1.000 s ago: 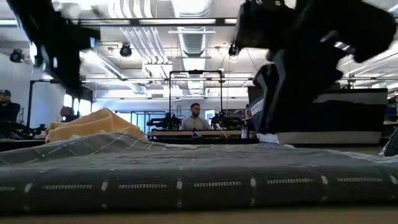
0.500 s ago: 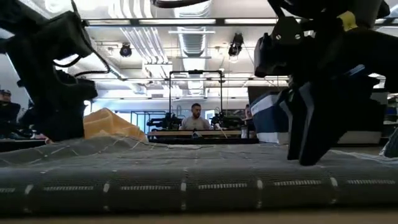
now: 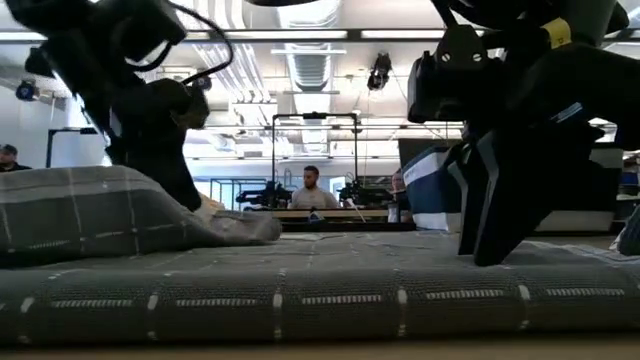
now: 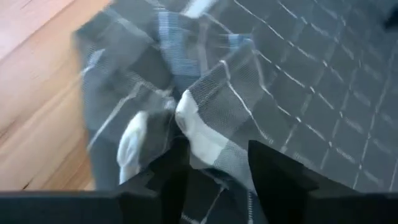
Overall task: Fold towel
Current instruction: Fold the gray patterned kitchen towel
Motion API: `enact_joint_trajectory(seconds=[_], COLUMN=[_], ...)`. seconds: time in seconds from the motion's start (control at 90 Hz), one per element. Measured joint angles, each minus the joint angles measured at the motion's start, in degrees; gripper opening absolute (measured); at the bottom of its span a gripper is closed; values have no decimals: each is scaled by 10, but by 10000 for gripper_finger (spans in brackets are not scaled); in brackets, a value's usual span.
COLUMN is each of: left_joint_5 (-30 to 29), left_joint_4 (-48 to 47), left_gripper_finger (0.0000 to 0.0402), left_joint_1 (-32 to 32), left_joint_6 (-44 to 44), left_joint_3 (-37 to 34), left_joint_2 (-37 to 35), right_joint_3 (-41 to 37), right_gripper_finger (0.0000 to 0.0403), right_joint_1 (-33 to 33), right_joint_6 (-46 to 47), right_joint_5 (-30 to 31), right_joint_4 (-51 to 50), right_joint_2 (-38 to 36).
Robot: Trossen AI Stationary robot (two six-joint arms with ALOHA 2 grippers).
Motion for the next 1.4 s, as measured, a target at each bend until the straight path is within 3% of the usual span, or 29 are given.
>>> enact_joint_trajectory(seconds=[0.211, 0.333, 0.411, 0.556, 0.678, 1.022, 1.167, 1.256, 1.4], left_joint_5=[-108, -171, -179, -178, -120, -54, -13, 2, -23], left_joint_4=[-271, -352, -358, -307, -242, -214, -92, -27, -28], left_gripper_finger=[107, 94, 87, 76, 75, 75, 76, 91, 151], left_joint_1=[5, 9, 8, 6, 5, 32, 9, 7, 46], left_joint_6=[-92, -189, -209, -172, -71, -85, -23, 14, 21], left_joint_3=[12, 1, -2, 12, 23, -38, -10, -11, -20], left_joint_2=[0, -28, -48, -88, -123, -143, -162, -158, -116], right_joint_3=[0, 0, 0, 0, 0, 0, 0, 0, 0], right_gripper_finger=[131, 128, 129, 136, 142, 147, 139, 135, 129], right_joint_1=[0, -2, -3, -3, -3, -3, -4, -5, -5], right_joint_6=[0, -1, -1, -1, -1, -3, -19, -24, -26], right_joint_5=[-3, -2, -3, -3, -3, -4, -4, -5, -3], right_joint_4=[-1, -1, 0, 1, 2, 7, 7, 7, 7], right_joint_2=[0, 0, 0, 0, 0, 1, 1, 1, 1])
